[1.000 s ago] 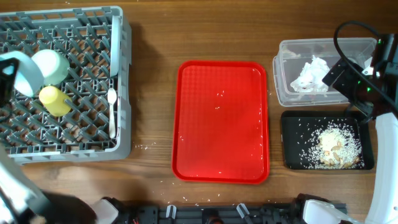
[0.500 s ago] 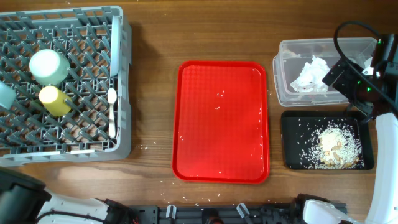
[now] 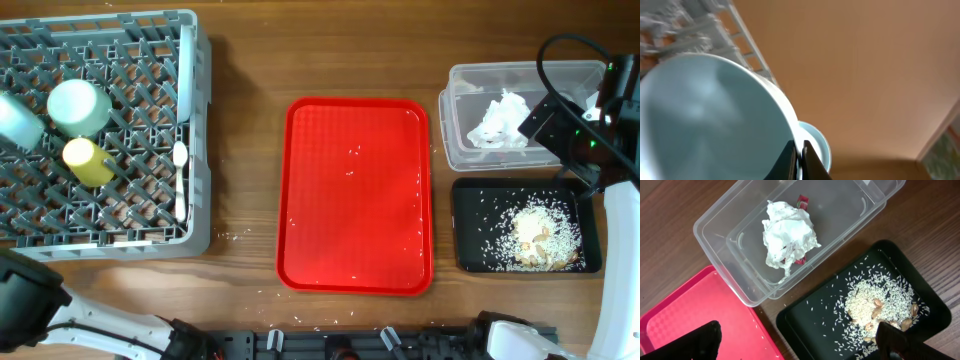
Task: Sort waste into correct bins and load items into the dishwasher rack
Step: 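Carry the light-blue bowl to the dish rack and place it, then open the left gripper and release the bowl upright in the rack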
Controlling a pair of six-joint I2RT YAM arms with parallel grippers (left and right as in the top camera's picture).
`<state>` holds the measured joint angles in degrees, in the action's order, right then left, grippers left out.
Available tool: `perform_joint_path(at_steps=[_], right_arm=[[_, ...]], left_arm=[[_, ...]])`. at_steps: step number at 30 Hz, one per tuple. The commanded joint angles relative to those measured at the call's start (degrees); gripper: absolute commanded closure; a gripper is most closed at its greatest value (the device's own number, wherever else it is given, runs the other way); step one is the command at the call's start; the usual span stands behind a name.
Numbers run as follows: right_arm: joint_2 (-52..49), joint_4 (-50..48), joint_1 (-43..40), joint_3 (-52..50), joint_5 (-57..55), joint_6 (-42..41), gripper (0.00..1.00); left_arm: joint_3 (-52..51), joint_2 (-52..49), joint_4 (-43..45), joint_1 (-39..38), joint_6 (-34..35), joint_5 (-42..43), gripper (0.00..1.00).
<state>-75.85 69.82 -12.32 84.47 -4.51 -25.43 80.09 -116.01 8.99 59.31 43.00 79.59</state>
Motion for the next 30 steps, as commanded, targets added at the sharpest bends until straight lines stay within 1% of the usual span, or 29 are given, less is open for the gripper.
perform_joint_path(at_steps=[1, 6, 8, 10, 12, 14, 16, 25, 26, 28, 29, 30], right_arm=[[0.31, -0.15, -0.02, 0.63, 0.28, -0.22, 0.00], [0.31, -0.15, -0.02, 0.63, 0.28, -0.22, 0.00], [0.31, -0.13, -0.02, 0.63, 0.28, -0.22, 0.00], [0.31, -0.13, -0.02, 0.63, 0.28, -0.22, 0.00], [0.31, -0.13, -0.02, 0.63, 0.28, -0.20, 0.00], [0.31, -0.13, -0.02, 0.63, 0.28, -0.22, 0.00], [0.31, -0.15, -0.02, 0.63, 0.28, -0.22, 0.00], [0.31, -0.13, -0.02, 0.63, 0.28, -0.22, 0.00], [0.31, -0.13, -0.02, 0.63, 0.28, -0.22, 0.00], [0.31, -0.13, -0.02, 0.63, 0.28, -0.22, 0.00], [0.31, -0.15, -0.02, 0.63, 0.28, -0.24, 0.00], [0.31, -0.13, -0.02, 0.63, 0.28, -0.22, 0.00]], left_arm=[[0.39, -0.17, 3.69, -1.64, 9.97, 2.45, 0.96], [0.39, -0.28, 2.54, -1.25, 9.31, 2.47, 0.96], [0.37, -0.28, -0.37, -0.72, 5.73, 2.43, 0.96], [0.39, -0.33, -6.58, 0.20, 0.90, 1.33, 0.96], [0.37, -0.33, -13.42, 1.49, -1.95, -1.31, 0.96], [0.37, -0.33, -20.44, 4.04, -6.43, -3.61, 0.96], [0.37, -0.33, -22.47, 5.57, -8.33, -3.61, 0.96], [0.39, -0.31, -23.02, 9.33, -6.14, -3.85, 0.96], [0.39, -0.31, -23.04, 9.46, -6.14, -3.85, 0.77], [0.39, -0.31, -23.04, 9.46, -6.14, -3.82, 0.29], [0.39, -0.31, -23.21, 9.46, -6.12, -3.82, 0.18], [0.39, -0.24, -23.52, 9.46, -6.12, -3.82, 0.12]])
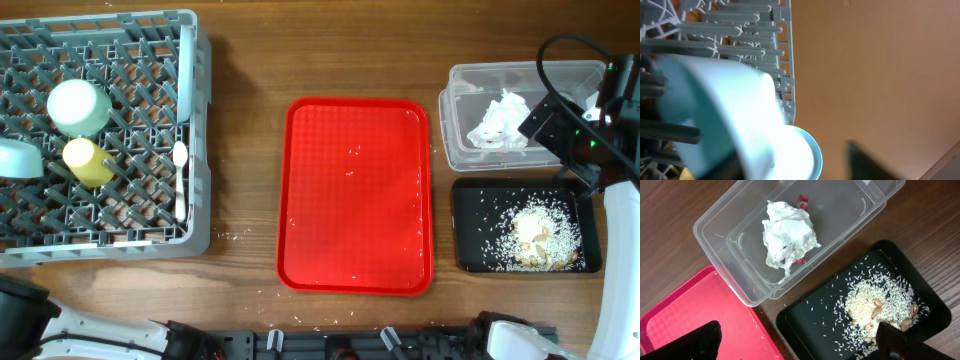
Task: Sort waste into correct bins and load items into the dishwasher rack
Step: 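Open the left gripper and release the bowl upright in the rack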
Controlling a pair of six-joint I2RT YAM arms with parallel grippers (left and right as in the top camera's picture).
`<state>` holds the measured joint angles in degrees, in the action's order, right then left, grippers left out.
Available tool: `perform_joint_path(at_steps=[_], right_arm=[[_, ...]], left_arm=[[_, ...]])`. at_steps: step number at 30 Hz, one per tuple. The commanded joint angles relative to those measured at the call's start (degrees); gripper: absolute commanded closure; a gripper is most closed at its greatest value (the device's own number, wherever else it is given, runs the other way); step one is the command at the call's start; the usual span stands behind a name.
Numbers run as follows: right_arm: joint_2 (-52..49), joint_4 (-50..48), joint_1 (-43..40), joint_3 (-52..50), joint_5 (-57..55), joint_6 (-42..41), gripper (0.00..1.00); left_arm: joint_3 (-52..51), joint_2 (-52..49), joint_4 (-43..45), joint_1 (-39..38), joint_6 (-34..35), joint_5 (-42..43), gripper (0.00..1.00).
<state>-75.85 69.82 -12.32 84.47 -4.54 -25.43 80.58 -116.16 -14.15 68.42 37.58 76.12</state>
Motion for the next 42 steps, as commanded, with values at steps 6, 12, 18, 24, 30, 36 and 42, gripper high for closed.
perform_joint_path(at_steps=[6, 12, 18, 24, 30, 36, 42], right_arm=[[0.31, -0.13, -0.02, 0.63, 0.31, -0.22, 0.00], [0.31, -0.15, -0.02, 0.63, 0.31, -0.22, 0.00], [0.31, -0.15, -0.02, 0.63, 0.31, -0.22, 0.00], [0.31, -0.15, -0.02, 0.63, 0.31, -0.24, 0.00], [0.31, -0.15, -0.02, 0.63, 0.31, -0.22, 0.00], [0.31, -0.13, -0.02, 0.63, 0.31, -0.22, 0.00], [0.31, -0.15, -0.02, 0.63, 0.31, -0.22, 0.00]], left_arm=[[-0.09, 5.07, -8.74, 2.84, 0.07, -9.84, 0.01], [-0.09, 16.48, -19.19, 5.09, -2.93, -26.32, 0.01], [-0.09, 22.86, -20.00, -1.84, -4.50, -30.21, 0.96], [-0.09, 22.71, -19.82, -18.05, -14.23, -58.38, 0.96], [-0.09, 19.32, -19.37, -25.55, -25.38, -78.47, 0.96], [-0.09, 14.32, -19.54, -25.11, -25.38, -79.41, 0.96], [-0.09, 13.97, -19.54, -25.11, -25.42, -81.79, 0.96]])
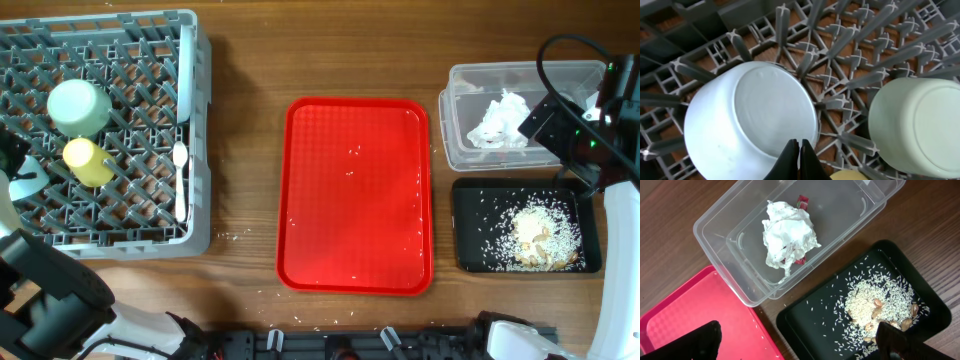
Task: Sort waste into correct bins and load items into the dishwasher rack
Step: 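Open the left gripper and release the bowl upright in the rack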
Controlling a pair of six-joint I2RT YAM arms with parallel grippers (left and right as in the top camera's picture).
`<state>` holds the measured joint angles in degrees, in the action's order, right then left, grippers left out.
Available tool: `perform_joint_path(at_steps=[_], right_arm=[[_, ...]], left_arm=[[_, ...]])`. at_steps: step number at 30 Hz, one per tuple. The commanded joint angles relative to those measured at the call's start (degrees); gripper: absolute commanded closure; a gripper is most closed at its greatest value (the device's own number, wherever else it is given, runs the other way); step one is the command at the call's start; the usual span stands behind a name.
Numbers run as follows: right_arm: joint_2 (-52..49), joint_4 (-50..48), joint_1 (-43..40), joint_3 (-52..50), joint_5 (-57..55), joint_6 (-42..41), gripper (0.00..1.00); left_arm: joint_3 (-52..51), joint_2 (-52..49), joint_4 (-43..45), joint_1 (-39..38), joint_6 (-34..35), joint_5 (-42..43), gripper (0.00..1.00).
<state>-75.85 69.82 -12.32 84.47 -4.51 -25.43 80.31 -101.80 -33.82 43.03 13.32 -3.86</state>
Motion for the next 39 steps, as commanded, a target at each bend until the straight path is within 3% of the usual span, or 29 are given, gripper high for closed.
perform_joint_path(at_steps=[1, 16, 24, 32, 39], right_arm=[[0.31, -0.15, -0.02, 0.63, 0.28, -0.20, 0.00], [0.31, -0.13, -0.02, 0.63, 0.28, -0.24, 0.00], [0.31, -0.13, -0.02, 0.63, 0.28, -0.22, 0.00], [0.31, -0.15, -0.02, 0.63, 0.28, -0.22, 0.00], [0.31, -0.15, -0.02, 0.63, 0.28, -0.22, 0.00]], left_arm=[[0.17, -0.66, 0.39, 0.28, -1.14, -1.81, 0.96], [0.17, -3.02, -0.74, 3.74, -0.87, -1.81, 0.96], [0.17, -0.76, -7.98, 9.64, 5.88, -0.66, 0.96], [0.17, 11.30, -8.48, 9.81, 12.92, 22.71, 0.96], [0.17, 17.40, -21.40, 5.40, 14.56, 42.18, 0.96]])
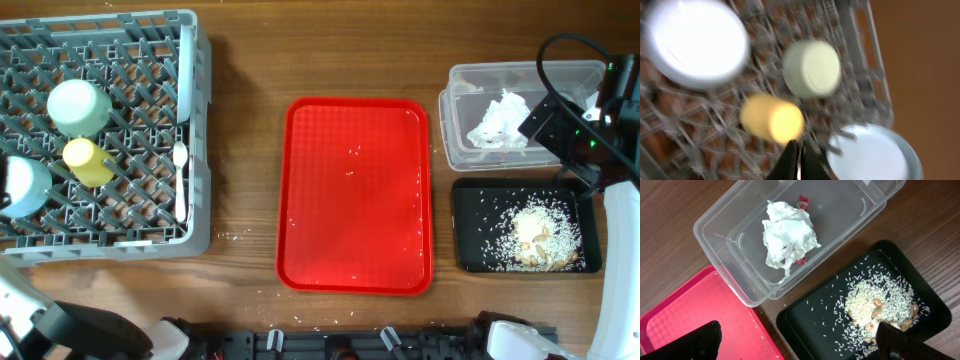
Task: Sort waste into correct bins and load items into the dishwasher rack
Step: 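Open the left gripper and release the bowl upright in the rack, then lift the left gripper out of the rack and swing it over the red tray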
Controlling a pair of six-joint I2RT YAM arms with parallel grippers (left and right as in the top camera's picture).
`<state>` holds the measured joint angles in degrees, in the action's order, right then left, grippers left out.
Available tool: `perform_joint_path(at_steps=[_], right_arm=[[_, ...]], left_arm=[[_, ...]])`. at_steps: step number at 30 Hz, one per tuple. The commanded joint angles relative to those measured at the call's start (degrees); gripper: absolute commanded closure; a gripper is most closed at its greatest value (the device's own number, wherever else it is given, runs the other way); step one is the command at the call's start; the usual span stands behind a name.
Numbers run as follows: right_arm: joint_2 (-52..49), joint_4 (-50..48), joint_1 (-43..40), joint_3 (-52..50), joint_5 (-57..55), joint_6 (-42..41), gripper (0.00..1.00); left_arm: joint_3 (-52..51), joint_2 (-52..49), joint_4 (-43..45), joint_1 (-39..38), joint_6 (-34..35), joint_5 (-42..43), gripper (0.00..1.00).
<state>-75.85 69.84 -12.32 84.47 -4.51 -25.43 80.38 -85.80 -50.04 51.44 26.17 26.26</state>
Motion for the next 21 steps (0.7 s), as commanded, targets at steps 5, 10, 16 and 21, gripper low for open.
perform_joint_path(at_steps=[5, 10, 16, 21], right_arm=[[0.31, -0.17, -0.02, 0.63, 0.28, -0.22, 0.00], [0.31, -0.17, -0.02, 0.63, 0.28, -0.22, 0.00], [0.31, -0.17, -0.02, 0.63, 0.28, -0.22, 0.00], [0.31, -0.17, -0.02, 0.63, 0.28, -0.22, 0.00]], left_arm=[[0.11, 1.49, -20.37, -9.57, 0.87, 16.61, 0.96], [0.11, 1.49, -24.85, -20.55, -8.28, 23.67, 0.91], [0.11, 1.51, -27.36, -33.97, -12.41, 23.65, 0.88], [0.11, 1.49, -27.10, -50.12, -13.99, 20.35, 0.71]])
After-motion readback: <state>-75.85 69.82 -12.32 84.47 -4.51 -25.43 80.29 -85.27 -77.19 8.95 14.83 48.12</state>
